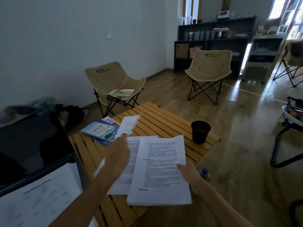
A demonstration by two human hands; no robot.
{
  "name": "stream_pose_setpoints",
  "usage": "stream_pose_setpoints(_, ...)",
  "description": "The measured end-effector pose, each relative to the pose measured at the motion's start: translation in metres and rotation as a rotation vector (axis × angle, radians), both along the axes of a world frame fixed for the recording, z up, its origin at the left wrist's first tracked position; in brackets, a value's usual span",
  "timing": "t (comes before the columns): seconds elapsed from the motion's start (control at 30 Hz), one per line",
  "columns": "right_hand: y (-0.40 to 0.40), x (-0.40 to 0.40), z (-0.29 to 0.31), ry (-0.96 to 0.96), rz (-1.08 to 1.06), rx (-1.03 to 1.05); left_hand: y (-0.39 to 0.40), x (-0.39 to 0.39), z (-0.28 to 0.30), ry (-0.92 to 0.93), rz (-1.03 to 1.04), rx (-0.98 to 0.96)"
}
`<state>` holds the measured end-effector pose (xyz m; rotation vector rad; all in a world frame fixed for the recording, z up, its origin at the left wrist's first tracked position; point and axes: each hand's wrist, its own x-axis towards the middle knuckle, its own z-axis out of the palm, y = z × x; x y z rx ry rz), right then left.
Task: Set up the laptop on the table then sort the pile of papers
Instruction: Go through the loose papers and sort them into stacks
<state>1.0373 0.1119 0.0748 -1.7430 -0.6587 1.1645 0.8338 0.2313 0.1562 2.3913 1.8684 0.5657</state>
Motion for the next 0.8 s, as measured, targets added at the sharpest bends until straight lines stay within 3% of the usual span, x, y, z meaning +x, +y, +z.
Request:
stream_pose_setpoints(0.07,0.002,0.000,-0.001,-0.010,0.010,0.007,-0.033,0.019,-0.003,0.240,-0.137,0.007)
stream_pose_setpoints(0.13,0.003,-0.003,-0.002,-0.014,0.014,0.032,-0.053,0.041,-0.022,0.304,-0.202,-0.151)
stream_pose_setpoints(0.3,0.012,-0.008,0.005,-0.070,-0.078,0.038,-0.061,0.090,-0.045,0.006,-0.212,-0.495)
stream_pose_setpoints(0.43,0.012,-0.003,0.000,0.038,-0.050,0.043,-0.047,0.091,-0.050,-0.323,-0.298,-0.769)
stream_pose_setpoints(0.53,0.008,-0.001,-0.007,-0.045,0.040,0.026,-0.015,0.056,-0.060,-0.419,-0.260,-0.626)
stream_pose_setpoints(0.6,0.009,0.000,-0.008,-0.037,0.054,0.000,0.011,0.024,-0.071,-0.300,-0.115,-0.483)
stream_pose_setpoints(0.7,0.011,0.001,-0.006,-0.018,0.055,-0.018,0.028,-0.005,-0.089,-0.061,0.006,-0.542)
stream_pose_setpoints(0.8,0.012,-0.001,-0.003,0.018,-0.003,0.002,0.032,-0.006,-0.093,-0.283,0.056,-0.656)
